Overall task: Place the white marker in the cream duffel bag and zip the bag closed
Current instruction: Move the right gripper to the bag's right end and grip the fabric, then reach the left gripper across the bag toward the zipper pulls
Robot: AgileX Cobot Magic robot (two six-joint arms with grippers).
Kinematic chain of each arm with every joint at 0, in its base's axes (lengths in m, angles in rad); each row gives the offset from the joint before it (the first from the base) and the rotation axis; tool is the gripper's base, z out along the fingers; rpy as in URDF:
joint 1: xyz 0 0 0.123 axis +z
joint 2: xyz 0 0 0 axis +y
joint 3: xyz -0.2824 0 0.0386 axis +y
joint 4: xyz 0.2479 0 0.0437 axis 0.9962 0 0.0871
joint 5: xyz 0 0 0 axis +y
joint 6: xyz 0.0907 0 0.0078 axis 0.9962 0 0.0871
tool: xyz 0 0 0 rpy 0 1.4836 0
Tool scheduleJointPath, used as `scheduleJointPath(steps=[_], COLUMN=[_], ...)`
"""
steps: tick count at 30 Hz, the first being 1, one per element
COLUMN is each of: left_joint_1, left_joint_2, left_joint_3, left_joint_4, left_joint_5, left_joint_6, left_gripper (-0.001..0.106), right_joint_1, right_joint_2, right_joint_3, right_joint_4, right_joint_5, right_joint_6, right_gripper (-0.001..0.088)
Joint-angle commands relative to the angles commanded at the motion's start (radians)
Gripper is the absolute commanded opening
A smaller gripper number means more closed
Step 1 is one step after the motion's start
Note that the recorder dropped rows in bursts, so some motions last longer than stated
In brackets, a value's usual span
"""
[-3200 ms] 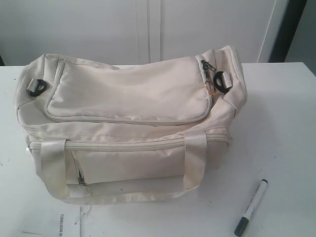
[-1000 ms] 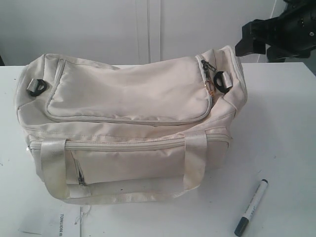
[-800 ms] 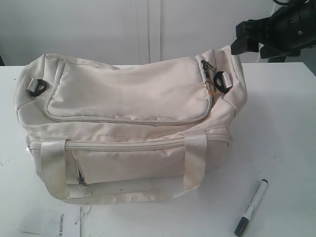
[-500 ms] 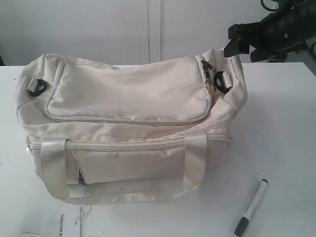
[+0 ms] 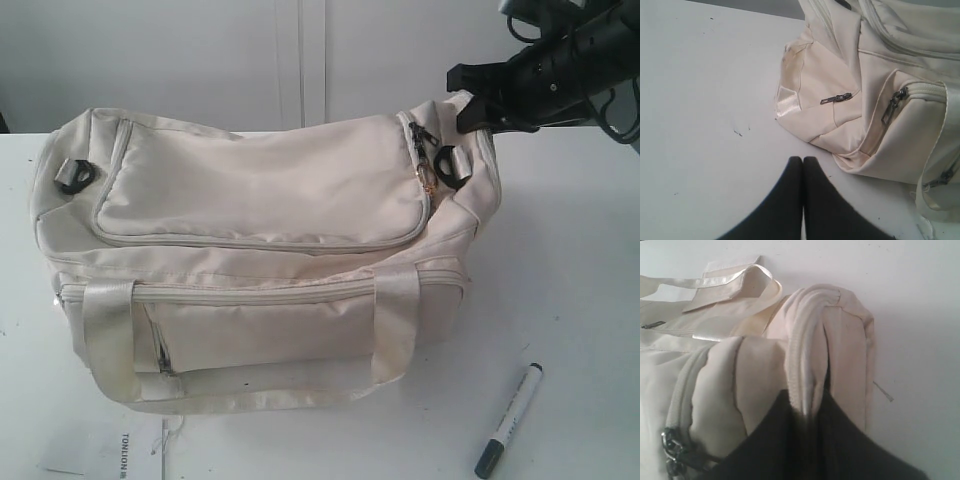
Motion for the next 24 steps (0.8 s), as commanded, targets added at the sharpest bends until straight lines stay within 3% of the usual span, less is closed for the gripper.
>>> scheduleJointPath(steps=[6,12,18,21,24], left_joint_1=[0.000,0.000,0.000,0.000,0.000], left_joint_2=[0.000,0.000,0.000,0.000,0.000], left_joint_3=[0.000,0.000,0.000,0.000,-0.051], left_joint_4=[-0.027,-0.036,-0.036,-0.036,-0.020], left_joint_5=[-0.015,-0.186,-0.278,-0.285,-0.212], left_joint_6=[-0.020,-0.128,-0.223,-0.259,-0.254], left_gripper=[0.000,0.000,0.000,0.000,0.000], right_joint_1=[0.000,0.000,0.000,0.000,0.000], right_joint_2=[0.000,0.000,0.000,0.000,0.000], right_joint_3=[0.000,0.000,0.000,0.000,0.000], right_joint_4=[0.000,-0.002,-0.002,-0.002,-0.004], right_joint_5=[-0.004,-0.010,-0.024,-0.024,-0.024], right_joint_6=[0.004,0.012,0.012,0.012,0.012], right_gripper=[0.0000,0.0000,0.0000,0.0000,0.0000])
